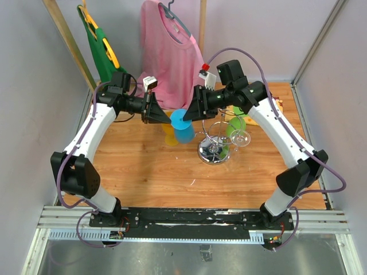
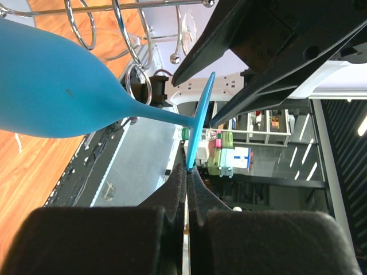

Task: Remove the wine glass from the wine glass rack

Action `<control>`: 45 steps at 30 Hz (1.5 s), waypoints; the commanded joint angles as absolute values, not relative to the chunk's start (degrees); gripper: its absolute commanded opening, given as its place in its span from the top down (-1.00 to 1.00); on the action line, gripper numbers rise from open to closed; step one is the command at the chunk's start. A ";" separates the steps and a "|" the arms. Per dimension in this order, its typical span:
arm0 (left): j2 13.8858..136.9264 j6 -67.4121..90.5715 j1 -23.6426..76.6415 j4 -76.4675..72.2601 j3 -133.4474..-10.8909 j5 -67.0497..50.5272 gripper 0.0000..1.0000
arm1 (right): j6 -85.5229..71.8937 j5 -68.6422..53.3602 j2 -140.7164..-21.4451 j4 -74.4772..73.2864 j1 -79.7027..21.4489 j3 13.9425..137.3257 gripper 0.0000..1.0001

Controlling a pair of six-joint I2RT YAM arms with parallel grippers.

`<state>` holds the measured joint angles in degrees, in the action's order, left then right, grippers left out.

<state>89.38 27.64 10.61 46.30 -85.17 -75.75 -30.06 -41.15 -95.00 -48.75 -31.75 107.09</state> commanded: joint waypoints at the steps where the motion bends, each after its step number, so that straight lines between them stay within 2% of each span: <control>1: 86.93 27.77 10.17 46.68 -84.83 -77.70 1.00 | -33.38 -44.71 -95.51 -43.16 -33.10 105.42 0.07; 5: 86.83 27.52 10.15 46.67 -84.58 -77.59 0.99 | -35.15 -46.16 -95.13 -40.28 -33.12 104.52 0.21; 8: 86.88 27.42 10.14 46.67 -84.54 -77.44 0.99 | -36.75 -47.97 -94.81 -37.50 -33.09 103.03 0.40; 13: 86.92 27.42 10.19 46.67 -84.77 -77.11 0.99 | -37.62 -49.08 -94.19 -35.73 -33.07 101.57 0.95; 14: 86.92 27.34 10.20 46.63 -84.74 -76.95 0.99 | -37.69 -49.12 -94.08 -35.77 -33.06 101.46 0.98; 17: 86.90 27.48 9.88 45.49 -85.06 -75.95 0.92 | -37.83 -49.13 -93.34 -35.77 -33.04 101.13 0.99; 26: 87.75 29.88 7.70 42.47 -88.03 -76.53 0.09 | -42.07 -50.75 -89.16 -31.64 -31.61 100.69 0.99; 34: 87.52 29.66 6.20 42.32 -87.95 -76.75 -0.43 | -45.38 -54.14 -89.13 -24.81 -31.38 99.77 0.99; 40: 88.74 29.08 2.15 42.10 -91.43 -75.25 -0.48 | -41.09 -55.23 -89.74 -24.84 -31.33 103.93 0.99; 45: 90.53 27.84 -0.60 42.11 -94.36 -74.27 -0.48 | -30.00 -51.26 -91.87 -34.91 -31.35 112.75 0.99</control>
<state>89.03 28.80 1.17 42.39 -91.50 -74.59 -39.92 -53.04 -90.80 -29.21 -31.77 104.95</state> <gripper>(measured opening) 0.739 0.022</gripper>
